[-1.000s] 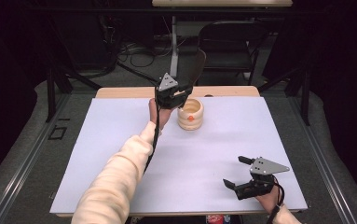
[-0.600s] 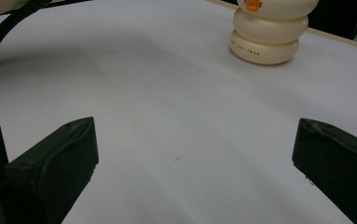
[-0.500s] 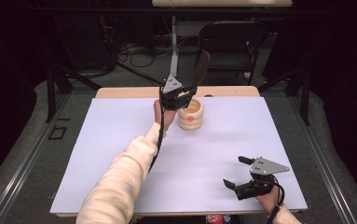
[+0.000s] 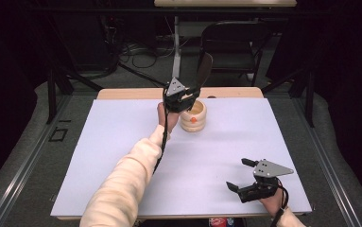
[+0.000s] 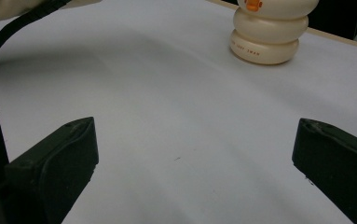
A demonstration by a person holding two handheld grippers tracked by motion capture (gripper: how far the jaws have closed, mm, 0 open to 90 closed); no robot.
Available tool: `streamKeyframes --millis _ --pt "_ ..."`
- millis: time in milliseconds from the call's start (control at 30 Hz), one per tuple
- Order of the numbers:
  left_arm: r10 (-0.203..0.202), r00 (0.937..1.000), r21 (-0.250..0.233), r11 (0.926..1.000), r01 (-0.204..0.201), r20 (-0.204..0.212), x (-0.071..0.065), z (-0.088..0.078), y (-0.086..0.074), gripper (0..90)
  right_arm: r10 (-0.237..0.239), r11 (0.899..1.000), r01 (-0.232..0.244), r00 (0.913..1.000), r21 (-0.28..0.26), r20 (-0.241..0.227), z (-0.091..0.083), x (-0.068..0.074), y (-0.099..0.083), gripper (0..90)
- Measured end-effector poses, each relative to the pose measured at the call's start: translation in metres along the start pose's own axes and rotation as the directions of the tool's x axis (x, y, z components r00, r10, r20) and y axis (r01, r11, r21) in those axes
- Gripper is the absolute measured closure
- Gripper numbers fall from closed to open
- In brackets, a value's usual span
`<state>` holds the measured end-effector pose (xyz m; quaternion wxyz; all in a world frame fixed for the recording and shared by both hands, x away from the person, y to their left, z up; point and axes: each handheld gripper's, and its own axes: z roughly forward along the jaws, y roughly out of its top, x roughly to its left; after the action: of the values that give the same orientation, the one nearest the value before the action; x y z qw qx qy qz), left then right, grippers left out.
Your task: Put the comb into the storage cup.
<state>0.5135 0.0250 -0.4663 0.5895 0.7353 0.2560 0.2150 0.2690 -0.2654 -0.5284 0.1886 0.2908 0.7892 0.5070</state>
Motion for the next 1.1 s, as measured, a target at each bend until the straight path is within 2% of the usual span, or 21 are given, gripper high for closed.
streamKeyframes --millis 1100 --pt "-0.023 0.9997 0.089 0.9958 0.022 0.003 0.002 0.014 -0.023 71.9 0.0 1.0 0.0 1.0 -0.001 -0.001 0.0 0.0 0.0 0.0"
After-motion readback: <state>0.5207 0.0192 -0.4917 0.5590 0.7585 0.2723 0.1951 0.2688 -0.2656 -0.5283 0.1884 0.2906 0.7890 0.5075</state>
